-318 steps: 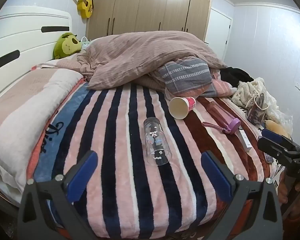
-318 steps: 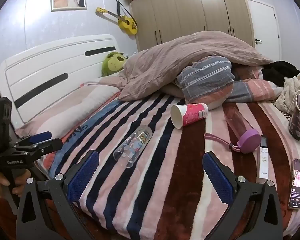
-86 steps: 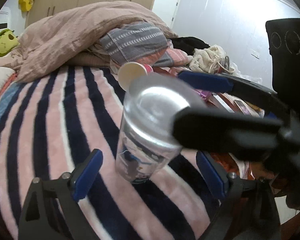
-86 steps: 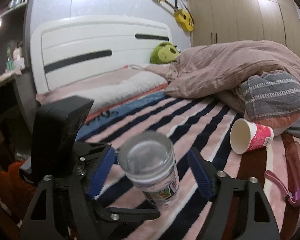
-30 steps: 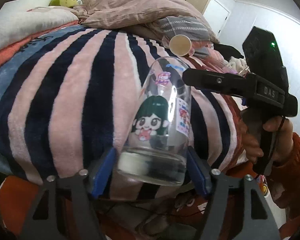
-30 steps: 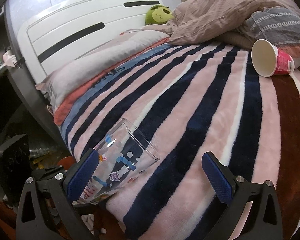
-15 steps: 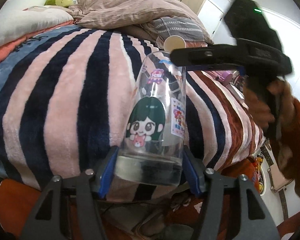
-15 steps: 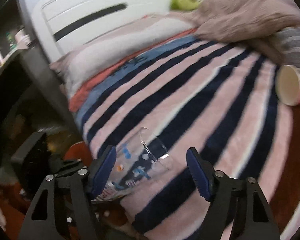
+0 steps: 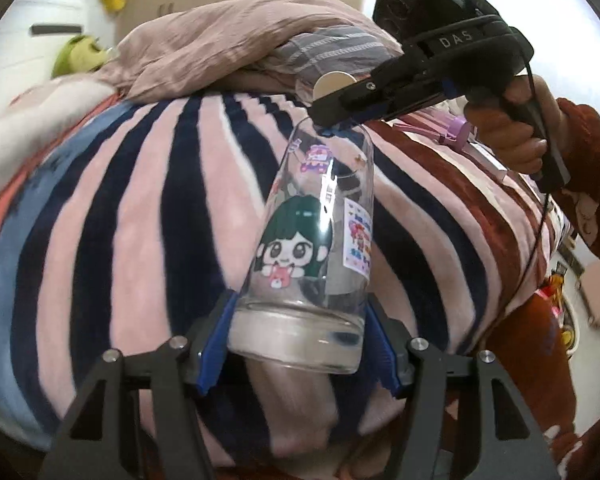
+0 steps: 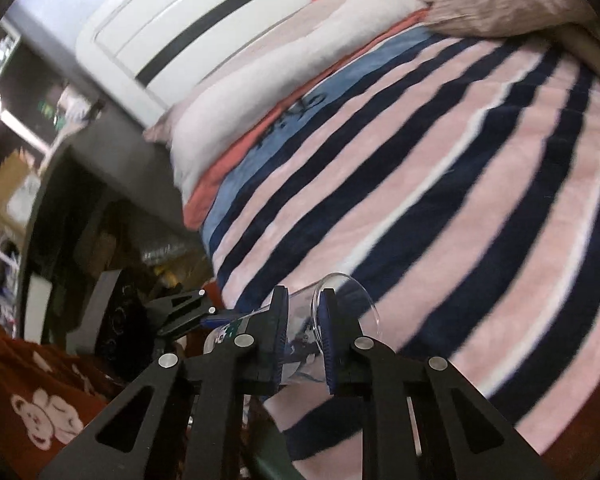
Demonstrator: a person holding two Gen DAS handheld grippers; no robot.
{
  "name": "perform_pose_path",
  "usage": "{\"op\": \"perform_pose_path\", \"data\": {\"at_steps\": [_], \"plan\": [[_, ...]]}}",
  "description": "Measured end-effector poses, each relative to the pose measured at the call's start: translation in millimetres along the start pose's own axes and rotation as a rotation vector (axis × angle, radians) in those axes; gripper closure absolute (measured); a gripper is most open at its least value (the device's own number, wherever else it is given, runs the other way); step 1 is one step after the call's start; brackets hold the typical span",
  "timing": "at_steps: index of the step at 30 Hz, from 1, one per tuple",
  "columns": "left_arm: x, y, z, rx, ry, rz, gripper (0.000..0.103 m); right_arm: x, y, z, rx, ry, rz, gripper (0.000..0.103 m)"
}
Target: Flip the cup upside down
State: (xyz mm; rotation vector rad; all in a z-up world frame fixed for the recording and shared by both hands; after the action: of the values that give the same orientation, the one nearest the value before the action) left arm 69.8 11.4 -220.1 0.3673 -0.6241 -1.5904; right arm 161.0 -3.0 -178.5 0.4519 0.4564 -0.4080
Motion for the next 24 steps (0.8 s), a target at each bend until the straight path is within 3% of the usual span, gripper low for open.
{"op": "perform_pose_path", "data": {"at_steps": [4, 8, 12, 14, 16, 17, 20, 23, 24], "plan": [[-15, 24, -11, -0.002, -0.018, -0.019, 0.041, 31, -1, 19, 0.049, -0.039, -0.085, 0.092], [-43, 46, -16, 0.004, -0.058, 0.027, 0.038, 64, -12, 27, 0.064, -0.064, -0.169, 0.094], [-56, 57, -21, -0.008, -0.123, 0.079, 0.038, 71, 1, 46, 0.12, -0.125, -0.171, 0.092], [-57, 59, -23, -0.016, -0.126, 0.073, 0.038, 68, 19, 55, 0.125, -0.163, -0.109, 0.089], [-58, 61, -24, -0.022, -0.134, 0.064, 0.038, 58, 43, 50, 0.075, -0.163, -0.02, 0.073], [-60, 63, -24, -0.024, -0.144, 0.065, 0.038, 54, 54, 41, 0.034, -0.152, 0.014, 0.071], [-67, 64, -25, -0.032, -0.179, 0.075, 0.038, 49, 83, 5, -0.082, -0.17, 0.122, 0.071], [-80, 67, -24, -0.038, -0.169, 0.075, 0.037, 55, 84, -27, -0.22, -0.151, 0.149, 0.077], [-84, 68, -23, -0.034, -0.161, 0.074, 0.037, 56, 85, -28, -0.221, -0.143, 0.152, 0.079]]}}
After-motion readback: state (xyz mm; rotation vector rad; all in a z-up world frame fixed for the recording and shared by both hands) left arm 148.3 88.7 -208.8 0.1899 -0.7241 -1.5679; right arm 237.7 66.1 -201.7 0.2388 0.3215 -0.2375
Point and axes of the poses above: each gripper's, at about its wrist camera, not at the fingertips, and z roughly against the way its jaws point, x to its right, y to its top, the point moved 10 cm from there along -z, roughly the way its jaws point, and after that the axes turned 12 degrees about -x, right-handed, at the moved point
